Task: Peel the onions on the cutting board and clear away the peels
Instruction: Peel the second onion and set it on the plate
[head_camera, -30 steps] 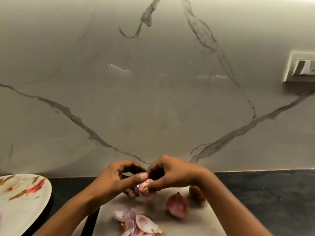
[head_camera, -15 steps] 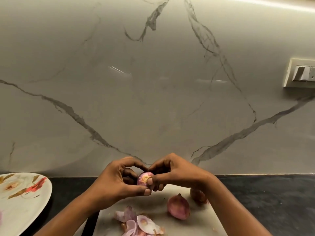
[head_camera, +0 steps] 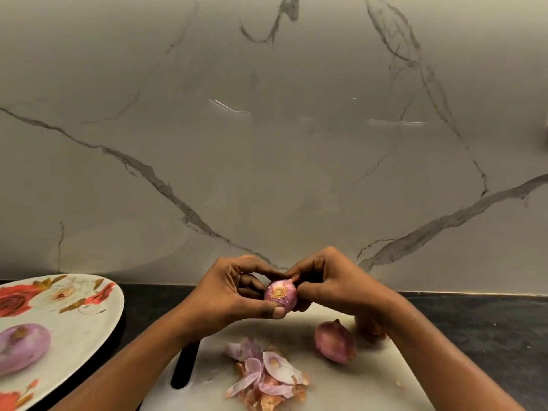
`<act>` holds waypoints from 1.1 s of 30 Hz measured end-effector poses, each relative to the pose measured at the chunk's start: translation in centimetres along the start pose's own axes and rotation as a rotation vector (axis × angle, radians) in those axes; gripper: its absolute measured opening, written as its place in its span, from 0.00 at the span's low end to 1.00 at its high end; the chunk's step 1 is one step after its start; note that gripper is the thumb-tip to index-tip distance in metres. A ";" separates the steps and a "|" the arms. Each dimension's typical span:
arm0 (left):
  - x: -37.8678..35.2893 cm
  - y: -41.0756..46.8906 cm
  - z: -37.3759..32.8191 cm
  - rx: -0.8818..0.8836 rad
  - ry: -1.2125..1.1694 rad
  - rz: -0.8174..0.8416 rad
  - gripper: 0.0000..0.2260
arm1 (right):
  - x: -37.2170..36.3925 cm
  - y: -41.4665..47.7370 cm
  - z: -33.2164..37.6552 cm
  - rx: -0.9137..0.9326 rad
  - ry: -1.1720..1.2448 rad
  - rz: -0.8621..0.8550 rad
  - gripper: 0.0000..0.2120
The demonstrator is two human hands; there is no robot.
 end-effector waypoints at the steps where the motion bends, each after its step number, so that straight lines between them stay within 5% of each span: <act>1: 0.0 0.0 0.1 0.006 -0.006 0.005 0.21 | 0.1 0.0 0.0 -0.007 0.015 0.003 0.11; 15: 0.9 0.1 1.1 0.057 0.048 -0.103 0.23 | -0.1 -0.4 0.1 0.018 0.005 -0.058 0.20; 33: 1.3 0.1 1.6 0.124 -0.264 -0.049 0.19 | 1.3 0.1 0.3 0.118 0.121 -0.231 0.07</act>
Point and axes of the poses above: each hand's wrist, its own y-axis towards the middle knuckle, its own x-axis out of the back of the hand, z = x × y, the point moved 7 cm from there along y, towards the middle knuckle, and after that the axes turned 8 degrees about x, right-handed, at the moved point
